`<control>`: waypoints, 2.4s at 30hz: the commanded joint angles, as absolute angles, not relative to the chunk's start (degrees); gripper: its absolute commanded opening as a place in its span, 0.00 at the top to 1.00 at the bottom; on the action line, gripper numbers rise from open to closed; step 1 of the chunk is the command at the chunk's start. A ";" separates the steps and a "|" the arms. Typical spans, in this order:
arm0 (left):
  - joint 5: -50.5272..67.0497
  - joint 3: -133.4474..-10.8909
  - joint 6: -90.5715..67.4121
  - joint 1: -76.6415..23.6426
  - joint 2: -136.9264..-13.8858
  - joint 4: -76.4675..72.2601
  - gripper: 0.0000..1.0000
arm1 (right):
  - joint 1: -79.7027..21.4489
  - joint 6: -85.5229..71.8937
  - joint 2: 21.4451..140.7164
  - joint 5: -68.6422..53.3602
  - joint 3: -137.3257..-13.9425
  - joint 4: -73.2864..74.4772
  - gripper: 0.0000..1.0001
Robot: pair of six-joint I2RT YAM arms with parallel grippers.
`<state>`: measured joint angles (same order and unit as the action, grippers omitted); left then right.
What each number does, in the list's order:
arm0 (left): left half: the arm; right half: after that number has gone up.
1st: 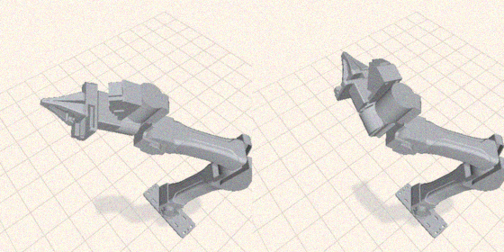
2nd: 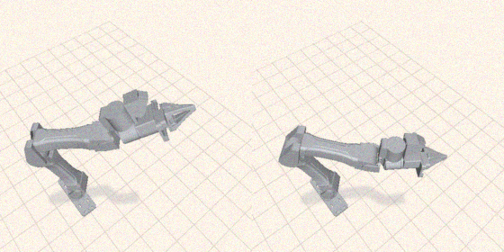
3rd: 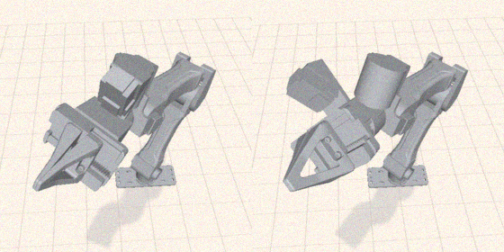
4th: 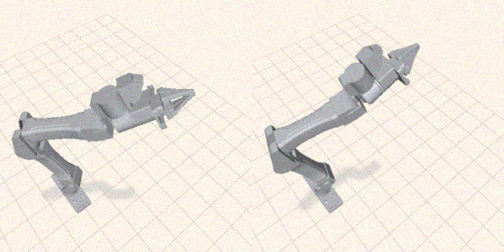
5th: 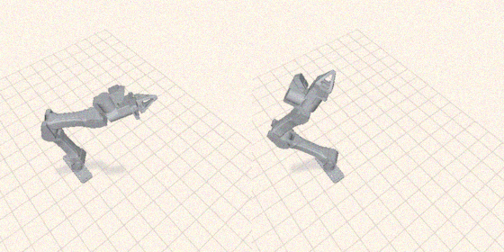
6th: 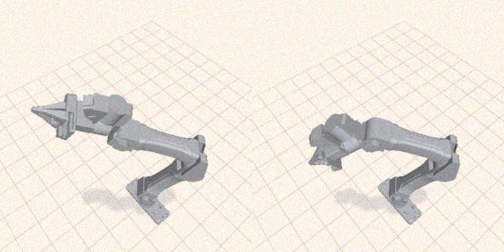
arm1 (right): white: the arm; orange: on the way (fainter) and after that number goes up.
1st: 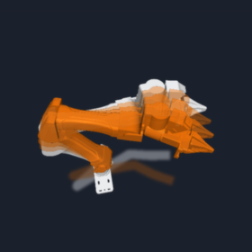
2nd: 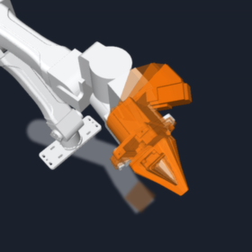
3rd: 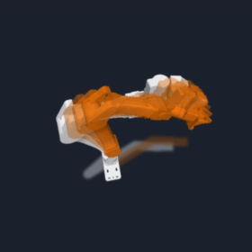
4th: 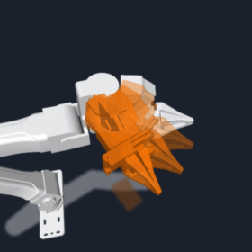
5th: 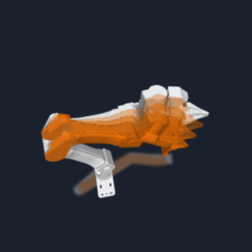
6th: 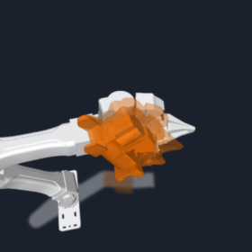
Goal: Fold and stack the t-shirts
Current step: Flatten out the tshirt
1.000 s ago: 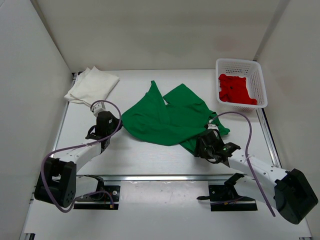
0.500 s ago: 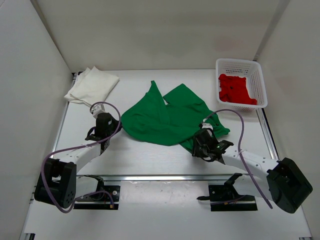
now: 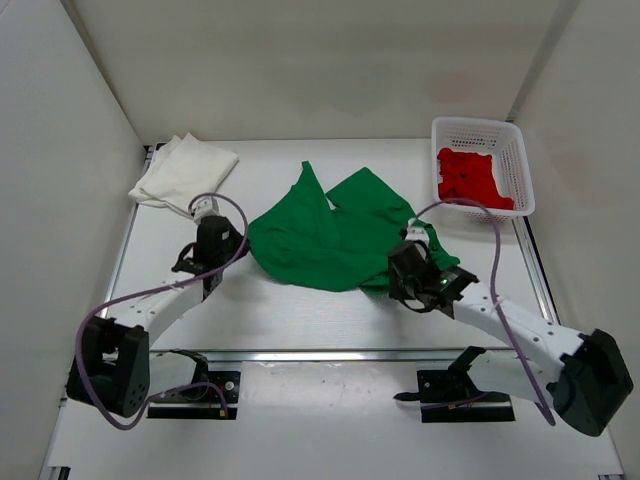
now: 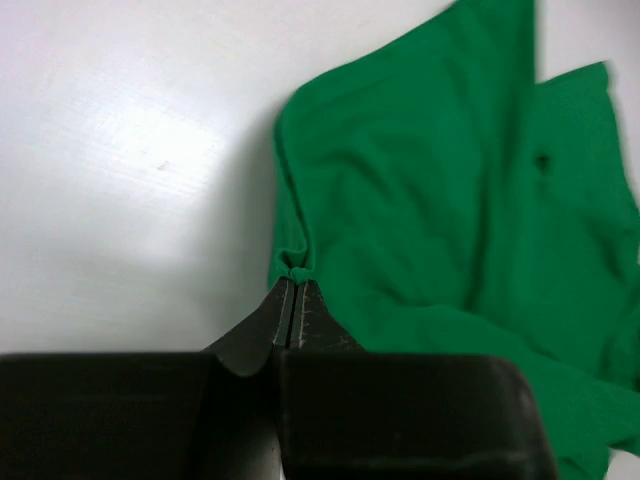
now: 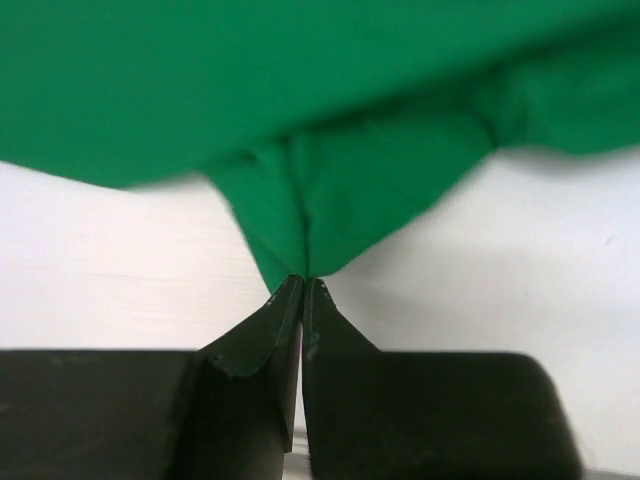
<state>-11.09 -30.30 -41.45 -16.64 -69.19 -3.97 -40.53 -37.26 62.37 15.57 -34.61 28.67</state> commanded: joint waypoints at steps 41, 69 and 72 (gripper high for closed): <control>-5.28 -87.16 -31.20 -4.92 -86.88 24.60 1.00 | -14.17 -1.39 107.17 0.89 -136.42 37.27 1.00; -8.14 -87.42 -32.18 3.62 -82.12 11.61 1.00 | -2.28 -5.45 79.66 -0.73 -90.12 15.64 1.00; -15.19 -72.92 -30.33 -1.12 -74.19 10.37 1.00 | -2.55 -4.31 72.28 3.07 -76.67 15.46 1.00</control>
<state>-6.48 -82.32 -34.44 2.66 -82.72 12.80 -2.48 -7.20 79.33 -5.23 -83.44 17.96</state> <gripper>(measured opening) 0.061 0.008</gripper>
